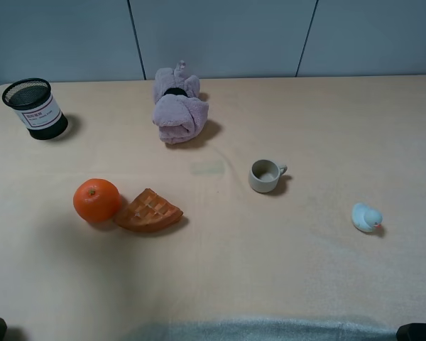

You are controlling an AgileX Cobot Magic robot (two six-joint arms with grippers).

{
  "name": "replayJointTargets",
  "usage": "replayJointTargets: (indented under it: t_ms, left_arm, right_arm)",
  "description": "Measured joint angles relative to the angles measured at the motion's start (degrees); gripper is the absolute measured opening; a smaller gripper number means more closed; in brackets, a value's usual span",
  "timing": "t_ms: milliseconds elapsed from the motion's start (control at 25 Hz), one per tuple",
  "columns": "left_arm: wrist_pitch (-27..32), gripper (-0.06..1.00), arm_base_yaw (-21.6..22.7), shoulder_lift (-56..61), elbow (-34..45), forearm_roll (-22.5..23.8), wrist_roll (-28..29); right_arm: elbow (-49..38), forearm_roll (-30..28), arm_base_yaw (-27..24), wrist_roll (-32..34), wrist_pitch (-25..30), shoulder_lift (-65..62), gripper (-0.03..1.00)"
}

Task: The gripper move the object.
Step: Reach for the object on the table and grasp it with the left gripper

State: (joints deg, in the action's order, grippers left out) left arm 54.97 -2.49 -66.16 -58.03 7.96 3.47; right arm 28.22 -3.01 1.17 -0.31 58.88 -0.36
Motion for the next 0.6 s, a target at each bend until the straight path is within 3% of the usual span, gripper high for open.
replayJointTargets:
  t_ms: [600]
  left_arm:
    - [-0.1, 0.88, 0.3, -14.6, -9.4, 2.9, 1.4]
  right_arm:
    - [0.0, 0.0, 0.0, 0.0, 0.0, 0.0, 0.69]
